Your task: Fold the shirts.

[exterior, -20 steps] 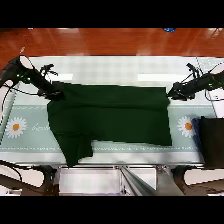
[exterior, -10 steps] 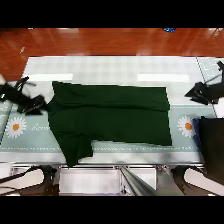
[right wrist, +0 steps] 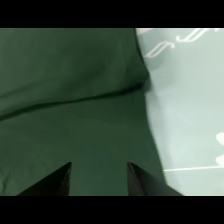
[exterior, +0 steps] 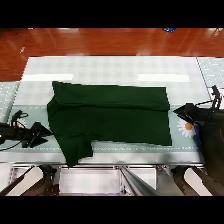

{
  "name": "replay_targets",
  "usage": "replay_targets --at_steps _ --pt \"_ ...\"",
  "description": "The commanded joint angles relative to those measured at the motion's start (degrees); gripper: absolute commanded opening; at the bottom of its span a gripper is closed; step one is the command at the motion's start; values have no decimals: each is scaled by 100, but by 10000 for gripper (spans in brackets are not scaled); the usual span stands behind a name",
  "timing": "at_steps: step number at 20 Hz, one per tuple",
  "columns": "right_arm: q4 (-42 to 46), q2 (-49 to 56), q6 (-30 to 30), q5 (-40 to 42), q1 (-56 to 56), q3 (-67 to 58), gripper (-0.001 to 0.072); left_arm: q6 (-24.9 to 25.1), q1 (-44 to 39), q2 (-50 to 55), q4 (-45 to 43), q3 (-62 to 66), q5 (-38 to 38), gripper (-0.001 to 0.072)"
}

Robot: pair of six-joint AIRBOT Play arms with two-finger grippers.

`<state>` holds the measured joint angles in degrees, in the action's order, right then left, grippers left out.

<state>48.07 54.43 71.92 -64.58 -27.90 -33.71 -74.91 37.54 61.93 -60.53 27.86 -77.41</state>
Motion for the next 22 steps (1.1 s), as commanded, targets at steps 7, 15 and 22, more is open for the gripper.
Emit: replay_targets --at_steps 7,15,22 --pt "-415 -116 -109 70 -9 240 405 245 -1257 625 734 -319 769 507" --pt "1473 -116 798 -643 -1056 315 405 844 -1493 774 750 -72 466 24" --pt "1432 -114 929 -988 -1045 1198 406 824 -1410 713 809 -55 450 24"
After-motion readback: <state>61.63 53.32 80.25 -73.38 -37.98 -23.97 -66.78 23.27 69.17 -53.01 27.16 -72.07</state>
